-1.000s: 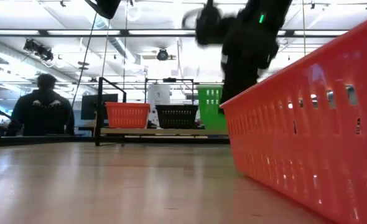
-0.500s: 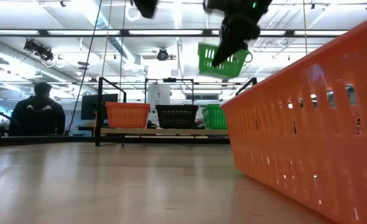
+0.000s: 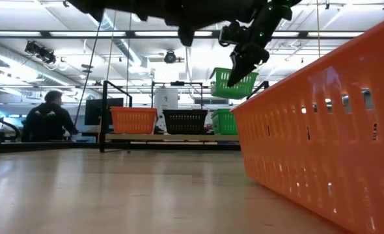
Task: Stack baskets on shelf by color
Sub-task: Stack the green bin on top of the green bin on the shelf
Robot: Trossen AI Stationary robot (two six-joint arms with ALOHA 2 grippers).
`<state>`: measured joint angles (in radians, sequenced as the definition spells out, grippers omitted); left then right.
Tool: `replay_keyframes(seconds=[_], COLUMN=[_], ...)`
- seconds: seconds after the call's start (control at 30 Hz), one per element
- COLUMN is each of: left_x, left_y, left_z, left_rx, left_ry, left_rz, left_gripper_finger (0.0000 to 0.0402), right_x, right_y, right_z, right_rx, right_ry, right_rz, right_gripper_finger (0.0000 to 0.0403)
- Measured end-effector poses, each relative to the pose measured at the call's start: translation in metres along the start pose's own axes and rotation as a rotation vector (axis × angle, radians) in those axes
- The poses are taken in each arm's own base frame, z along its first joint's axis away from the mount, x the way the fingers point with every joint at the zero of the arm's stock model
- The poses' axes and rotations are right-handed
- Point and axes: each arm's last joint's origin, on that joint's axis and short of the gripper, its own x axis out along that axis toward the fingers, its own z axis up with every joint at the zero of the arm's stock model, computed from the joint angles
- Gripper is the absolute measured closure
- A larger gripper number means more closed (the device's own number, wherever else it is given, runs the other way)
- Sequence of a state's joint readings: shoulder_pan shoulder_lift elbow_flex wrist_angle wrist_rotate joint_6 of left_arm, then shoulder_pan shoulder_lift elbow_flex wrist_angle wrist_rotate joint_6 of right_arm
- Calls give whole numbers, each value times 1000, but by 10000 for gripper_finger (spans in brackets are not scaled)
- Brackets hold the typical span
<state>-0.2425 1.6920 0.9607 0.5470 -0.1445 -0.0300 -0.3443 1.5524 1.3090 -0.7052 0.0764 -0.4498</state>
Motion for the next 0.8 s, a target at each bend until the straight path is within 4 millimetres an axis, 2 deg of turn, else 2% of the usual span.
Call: replay_keyframes(seconds=[0.17, 0.4, 0.63, 0.8], left_x=[3, 4, 3, 3], left_y=[25, 50, 65, 69], left_z=[0, 0, -6, -7], left_rx=[9, 23, 12, 12], left_ry=[3, 6, 72, 76], left_rz=[16, -17, -37, -29], left_gripper_finger=[374, 375, 386, 386], right_x=[3, 26, 26, 28], right_y=[-13, -18, -19, -16], right_z=[-6, -18, -17, -22], right_rx=[10, 26, 38, 58], right_ry=[-10, 41, 32, 53], right_rz=[16, 54, 47, 79], right_gripper_finger=[401, 401, 400, 400])
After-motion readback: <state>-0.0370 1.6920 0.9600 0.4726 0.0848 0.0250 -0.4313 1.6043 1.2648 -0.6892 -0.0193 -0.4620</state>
